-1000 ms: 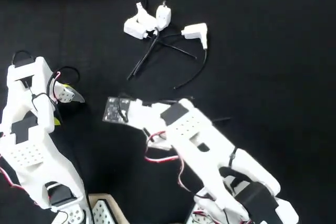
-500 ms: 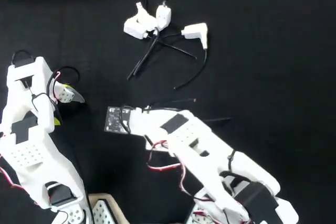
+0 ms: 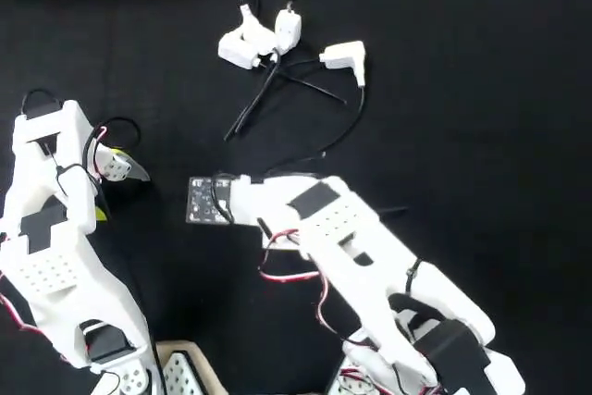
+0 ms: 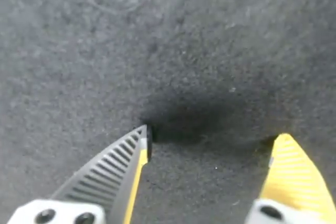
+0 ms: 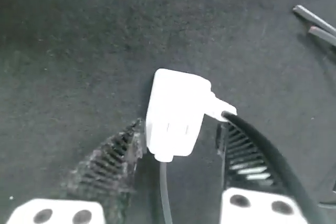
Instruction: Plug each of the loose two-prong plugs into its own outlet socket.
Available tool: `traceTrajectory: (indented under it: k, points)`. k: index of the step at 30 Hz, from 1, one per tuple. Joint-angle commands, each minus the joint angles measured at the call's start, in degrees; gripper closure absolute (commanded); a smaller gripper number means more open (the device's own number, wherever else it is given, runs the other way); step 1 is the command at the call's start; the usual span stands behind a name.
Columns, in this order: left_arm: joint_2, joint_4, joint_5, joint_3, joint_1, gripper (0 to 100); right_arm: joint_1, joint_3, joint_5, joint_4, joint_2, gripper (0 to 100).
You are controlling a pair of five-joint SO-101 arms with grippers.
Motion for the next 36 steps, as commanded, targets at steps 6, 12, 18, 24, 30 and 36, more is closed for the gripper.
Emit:
traceTrajectory:
  k: [6, 12, 18, 24, 30, 36]
  points:
    - [0.26, -1.76, 0.88, -0.04, 1.71, 64, 0.97, -2.42, 0.35, -5.8, 3.74, 77.2]
    - [0.26, -1.76, 0.88, -0.04, 1.71, 64, 2.2, -16.13, 0.26, 7.21, 4.26, 77.2]
    - [0.26, -1.76, 0.88, -0.04, 1.71, 64, 1.14, -20.44, 0.18, 12.48, 4.35, 77.3]
    - [0.18, -1.76, 0.88, -0.04, 1.71, 64, -3.96, -17.98, -7.74, 12.04, 4.35, 79.6]
    - [0.18, -1.76, 0.88, 0.04, 1.71, 64, -7.3, -17.63, -15.65, 7.74, 4.35, 86.8]
    - [0.26, -1.67, 0.88, 0.13, 1.45, 64, -7.03, -14.9, -18.81, 6.42, 4.44, 86.8]
